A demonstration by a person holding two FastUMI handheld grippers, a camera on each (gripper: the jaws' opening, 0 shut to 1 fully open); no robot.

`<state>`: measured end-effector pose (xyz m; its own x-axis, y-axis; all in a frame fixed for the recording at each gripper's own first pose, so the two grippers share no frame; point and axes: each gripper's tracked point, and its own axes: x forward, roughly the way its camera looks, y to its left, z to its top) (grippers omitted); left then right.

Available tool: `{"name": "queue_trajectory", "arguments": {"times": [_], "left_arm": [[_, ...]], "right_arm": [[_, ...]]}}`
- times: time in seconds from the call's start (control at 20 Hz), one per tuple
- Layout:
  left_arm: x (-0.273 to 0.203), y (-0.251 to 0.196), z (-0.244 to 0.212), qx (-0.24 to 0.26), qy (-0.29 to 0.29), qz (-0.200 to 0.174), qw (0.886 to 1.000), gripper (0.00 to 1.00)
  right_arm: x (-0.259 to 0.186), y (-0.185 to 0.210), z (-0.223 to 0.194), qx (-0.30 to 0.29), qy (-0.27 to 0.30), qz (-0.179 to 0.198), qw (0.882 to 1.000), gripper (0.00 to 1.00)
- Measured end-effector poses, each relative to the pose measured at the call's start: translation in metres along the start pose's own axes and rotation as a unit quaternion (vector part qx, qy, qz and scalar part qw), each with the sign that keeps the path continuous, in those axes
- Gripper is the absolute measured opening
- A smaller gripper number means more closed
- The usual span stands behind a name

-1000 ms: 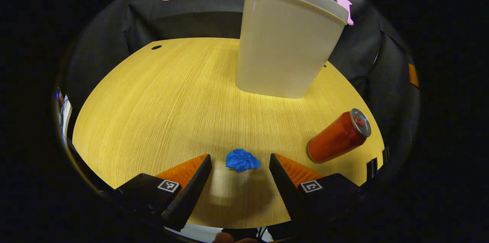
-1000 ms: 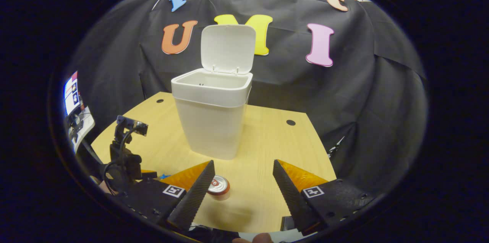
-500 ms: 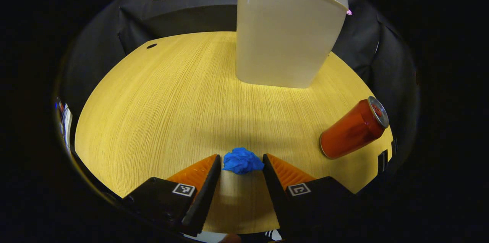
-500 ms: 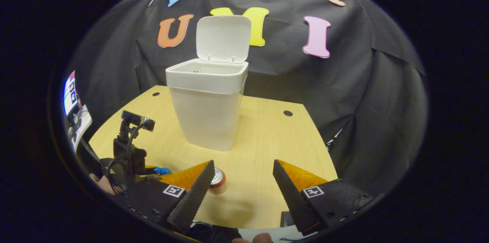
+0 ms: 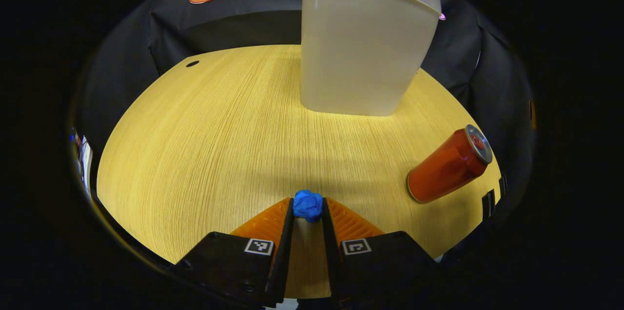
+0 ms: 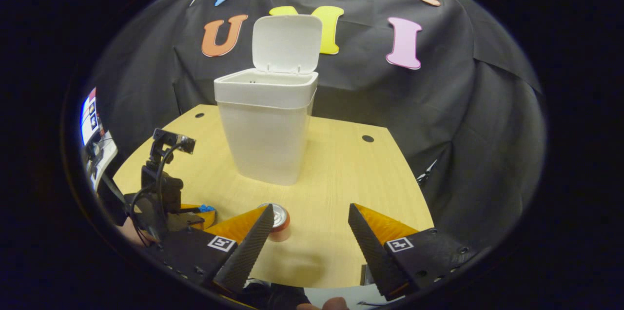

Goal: Press the lid of the desktop garbage bin to open it, pick up the crumpled paper on the desktop and throw it into the bin, then pick up the pop can on the desktop and drop it into the bin, and finally close the garbage bin lid.

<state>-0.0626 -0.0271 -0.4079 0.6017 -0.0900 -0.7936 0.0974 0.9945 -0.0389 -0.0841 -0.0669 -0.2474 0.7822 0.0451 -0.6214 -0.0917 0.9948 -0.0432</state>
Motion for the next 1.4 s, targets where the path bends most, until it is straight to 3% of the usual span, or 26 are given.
{"name": "queue_trajectory", "arguments": {"times": [0.7, 1.15, 1.4], "left_arm": [[-0.071, -0.004, 0.119, -0.010, -0.144, 0.002, 0.990, 0.37], [-0.121, 0.000, 0.167, -0.007, -0.233, 0.009, 0.973, 0.37], [-0.153, 0.006, 0.194, -0.017, -0.272, 0.010, 0.962, 0.36]], "right_arm": [[0.025, 0.037, -0.068, 0.015, 0.073, 0.049, 0.996, 0.96], [0.070, 0.065, -0.110, 0.038, 0.146, 0.067, 0.986, 0.96], [0.099, 0.070, -0.117, 0.033, 0.151, 0.059, 0.986, 0.96]]}}
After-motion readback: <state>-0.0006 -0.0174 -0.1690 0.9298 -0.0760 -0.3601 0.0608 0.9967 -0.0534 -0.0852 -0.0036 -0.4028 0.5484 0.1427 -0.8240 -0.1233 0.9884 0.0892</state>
